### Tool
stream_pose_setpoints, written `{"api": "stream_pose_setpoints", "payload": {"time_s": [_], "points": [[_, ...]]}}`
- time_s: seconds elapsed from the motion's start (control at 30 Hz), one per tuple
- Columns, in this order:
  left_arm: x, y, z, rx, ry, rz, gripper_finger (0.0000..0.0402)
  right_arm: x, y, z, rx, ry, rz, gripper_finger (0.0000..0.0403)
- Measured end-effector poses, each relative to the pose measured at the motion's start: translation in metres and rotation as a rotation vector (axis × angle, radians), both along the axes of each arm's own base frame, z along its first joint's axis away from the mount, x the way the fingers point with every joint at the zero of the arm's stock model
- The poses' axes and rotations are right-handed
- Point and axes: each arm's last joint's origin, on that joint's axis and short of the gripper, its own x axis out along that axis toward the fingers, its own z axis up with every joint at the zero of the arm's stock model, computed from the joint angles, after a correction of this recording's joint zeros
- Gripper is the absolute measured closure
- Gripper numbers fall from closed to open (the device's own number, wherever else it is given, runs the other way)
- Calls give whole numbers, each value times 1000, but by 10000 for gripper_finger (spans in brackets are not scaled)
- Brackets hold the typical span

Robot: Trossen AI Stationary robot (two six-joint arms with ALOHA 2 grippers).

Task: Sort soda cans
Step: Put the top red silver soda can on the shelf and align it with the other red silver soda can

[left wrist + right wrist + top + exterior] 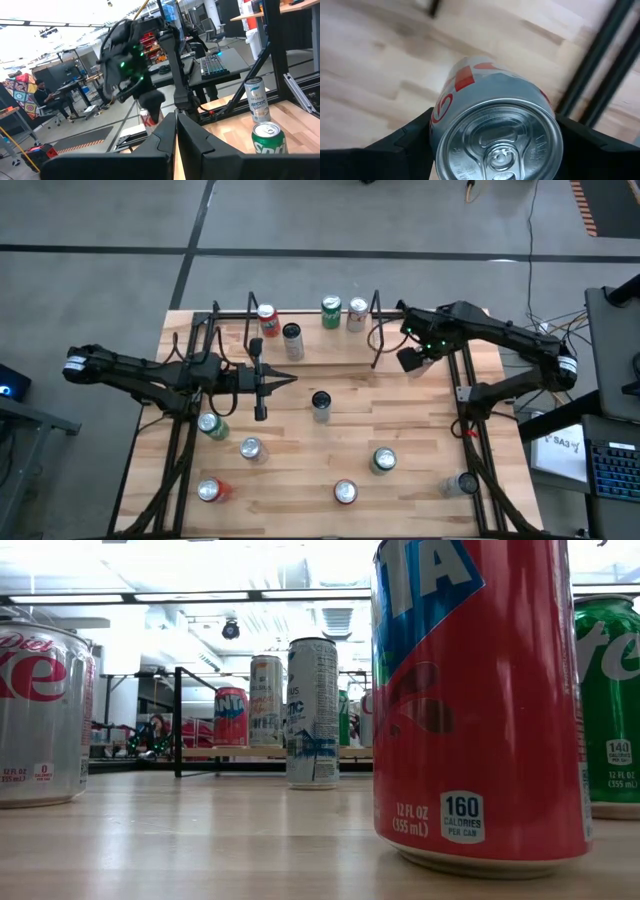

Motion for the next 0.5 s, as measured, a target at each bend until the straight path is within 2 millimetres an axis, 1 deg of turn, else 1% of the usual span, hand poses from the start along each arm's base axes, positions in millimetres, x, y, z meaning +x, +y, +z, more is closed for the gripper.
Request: {"api": "stream_pose_setpoints", "payload": {"time_s": [0.13, 0.23, 0.37, 0.5], "points": [[0, 0, 0, 0, 0, 0, 401, 16, 19, 15, -8, -49, 58, 111], [0, 0, 0, 0, 0, 0, 401, 30, 31, 23, -8, -69, 105, 111], [0, 0, 0, 0, 0, 0, 401, 52, 40, 26, -7, -67, 170, 111], [0, 0, 0, 0, 0, 0, 401, 71, 44, 25, -6, -34, 252, 111]]}}
